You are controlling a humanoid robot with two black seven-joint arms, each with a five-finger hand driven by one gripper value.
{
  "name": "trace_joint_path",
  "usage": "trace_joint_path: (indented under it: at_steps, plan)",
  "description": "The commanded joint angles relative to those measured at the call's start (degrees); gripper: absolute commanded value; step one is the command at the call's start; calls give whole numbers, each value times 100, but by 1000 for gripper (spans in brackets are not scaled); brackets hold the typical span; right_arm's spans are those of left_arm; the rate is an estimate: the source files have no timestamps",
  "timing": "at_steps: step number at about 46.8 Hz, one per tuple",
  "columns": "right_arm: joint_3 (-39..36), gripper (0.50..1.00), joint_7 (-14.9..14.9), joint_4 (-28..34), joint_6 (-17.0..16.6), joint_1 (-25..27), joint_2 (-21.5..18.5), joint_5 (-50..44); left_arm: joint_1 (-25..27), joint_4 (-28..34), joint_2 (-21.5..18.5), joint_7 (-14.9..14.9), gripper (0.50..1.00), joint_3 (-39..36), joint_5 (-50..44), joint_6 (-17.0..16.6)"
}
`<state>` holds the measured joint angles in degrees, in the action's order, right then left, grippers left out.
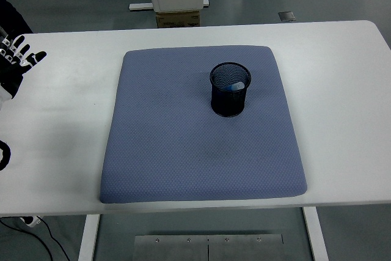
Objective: Left hand places marker in pen holder
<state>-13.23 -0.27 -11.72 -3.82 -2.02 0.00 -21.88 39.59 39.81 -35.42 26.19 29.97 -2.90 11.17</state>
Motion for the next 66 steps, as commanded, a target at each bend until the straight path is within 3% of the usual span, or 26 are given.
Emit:
trace_joint_path:
  at_steps: [1,6,42,53,66]
  plan:
    - [-4,1000,0,3,-5,-149,0,-1,-30,0,0,0,1000,0,8,0]
    - [5,1000,-9,12,-5,-334,0,-18,-30,0,9,0,1000,0,17,0]
    - [-22,1000,18,47,12,-343,0,8,-30,9,9,-17,1000,-35,96,123]
    - [22,1000,0,65,65,61,0,-10,-4,0,62,-18,1000,-26,123,114]
    - [22,1000,9,47,56,70,0,-9,-30,0,88,-9,1000,-17,114,44]
